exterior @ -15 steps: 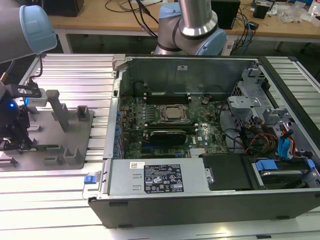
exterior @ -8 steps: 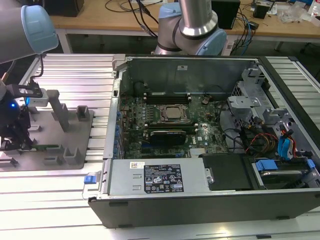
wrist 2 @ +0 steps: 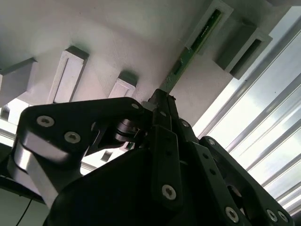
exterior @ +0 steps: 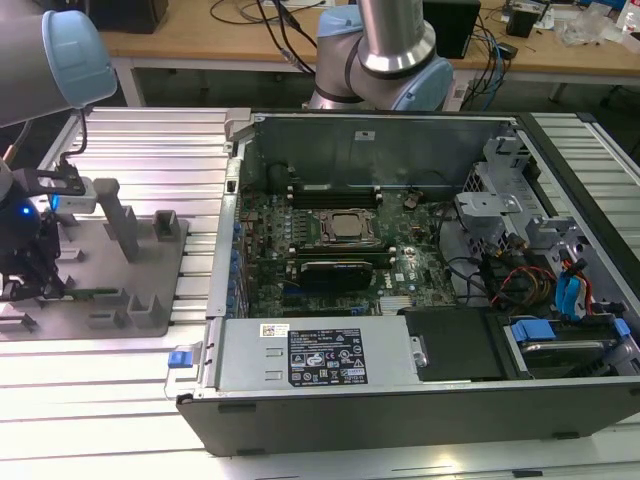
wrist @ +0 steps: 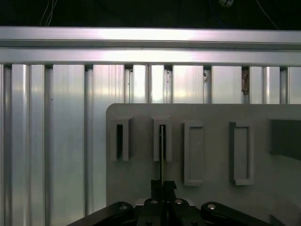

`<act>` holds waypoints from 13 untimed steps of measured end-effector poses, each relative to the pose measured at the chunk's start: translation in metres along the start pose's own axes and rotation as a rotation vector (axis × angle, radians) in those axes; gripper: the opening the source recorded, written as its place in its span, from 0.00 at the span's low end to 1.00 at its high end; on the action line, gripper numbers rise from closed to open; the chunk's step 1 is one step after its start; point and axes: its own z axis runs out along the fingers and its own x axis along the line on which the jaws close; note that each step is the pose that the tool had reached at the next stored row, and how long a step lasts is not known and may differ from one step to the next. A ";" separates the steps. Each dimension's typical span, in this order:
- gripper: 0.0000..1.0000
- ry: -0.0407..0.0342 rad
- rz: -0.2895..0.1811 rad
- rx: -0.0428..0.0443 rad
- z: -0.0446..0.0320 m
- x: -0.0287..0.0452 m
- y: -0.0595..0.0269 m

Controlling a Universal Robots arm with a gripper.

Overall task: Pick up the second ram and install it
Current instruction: 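Pick up the second ram and move it above second insertion slot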

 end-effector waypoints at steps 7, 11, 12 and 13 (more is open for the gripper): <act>0.09 0.0000 0.000 0.0000 -0.0227 -0.0004 0.0002; 0.09 0.0000 0.000 0.0000 -0.0291 -0.0005 0.0002; 0.09 0.0000 0.000 0.0000 -0.0309 -0.0006 0.0002; 0.09 0.0000 0.000 -0.0001 -0.0345 -0.0007 0.0002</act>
